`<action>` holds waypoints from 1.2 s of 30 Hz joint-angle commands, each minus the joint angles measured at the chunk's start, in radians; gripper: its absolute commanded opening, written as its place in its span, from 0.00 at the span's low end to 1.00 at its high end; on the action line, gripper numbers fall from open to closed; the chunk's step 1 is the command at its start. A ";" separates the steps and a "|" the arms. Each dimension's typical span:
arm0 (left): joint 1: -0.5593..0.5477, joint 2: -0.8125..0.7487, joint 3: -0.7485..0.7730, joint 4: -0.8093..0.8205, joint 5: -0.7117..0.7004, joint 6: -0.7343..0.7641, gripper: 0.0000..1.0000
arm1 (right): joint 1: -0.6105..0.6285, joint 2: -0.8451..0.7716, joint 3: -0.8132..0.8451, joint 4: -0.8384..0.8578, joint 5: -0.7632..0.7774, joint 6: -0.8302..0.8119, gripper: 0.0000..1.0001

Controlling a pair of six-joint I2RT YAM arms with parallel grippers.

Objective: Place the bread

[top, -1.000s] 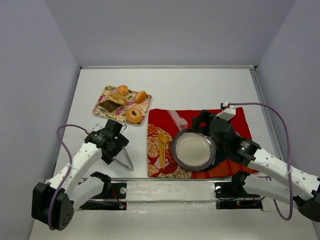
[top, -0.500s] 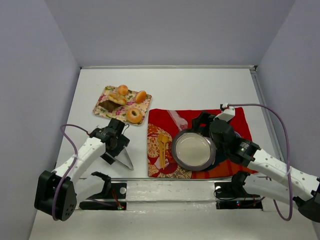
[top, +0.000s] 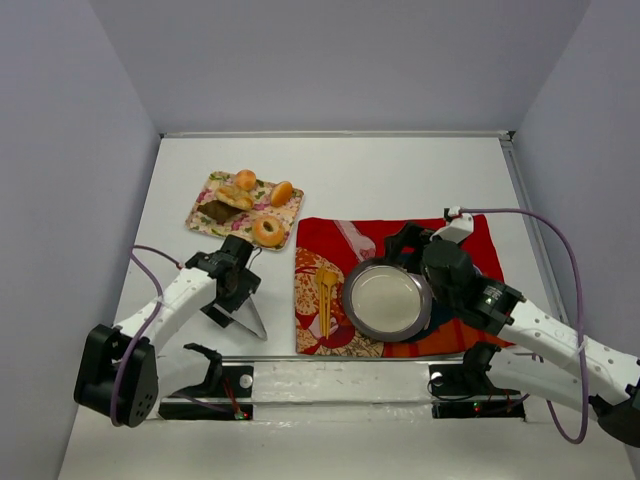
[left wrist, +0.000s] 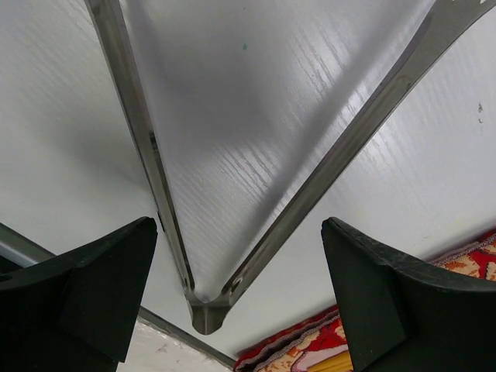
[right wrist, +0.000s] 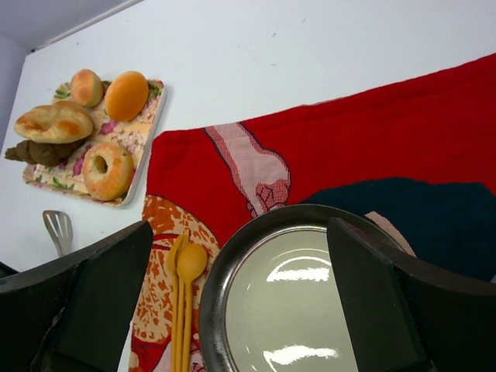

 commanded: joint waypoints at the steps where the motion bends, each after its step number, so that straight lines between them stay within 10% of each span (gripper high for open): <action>1: 0.001 0.045 0.033 0.044 -0.023 -0.017 0.99 | 0.000 -0.024 -0.016 0.054 0.033 0.002 1.00; 23: 0.061 0.156 -0.065 0.238 -0.047 -0.035 0.99 | 0.000 0.005 -0.010 0.057 0.056 -0.001 1.00; 36: 0.058 0.163 -0.074 0.173 -0.126 -0.105 0.74 | 0.000 -0.004 -0.017 0.057 0.062 0.005 1.00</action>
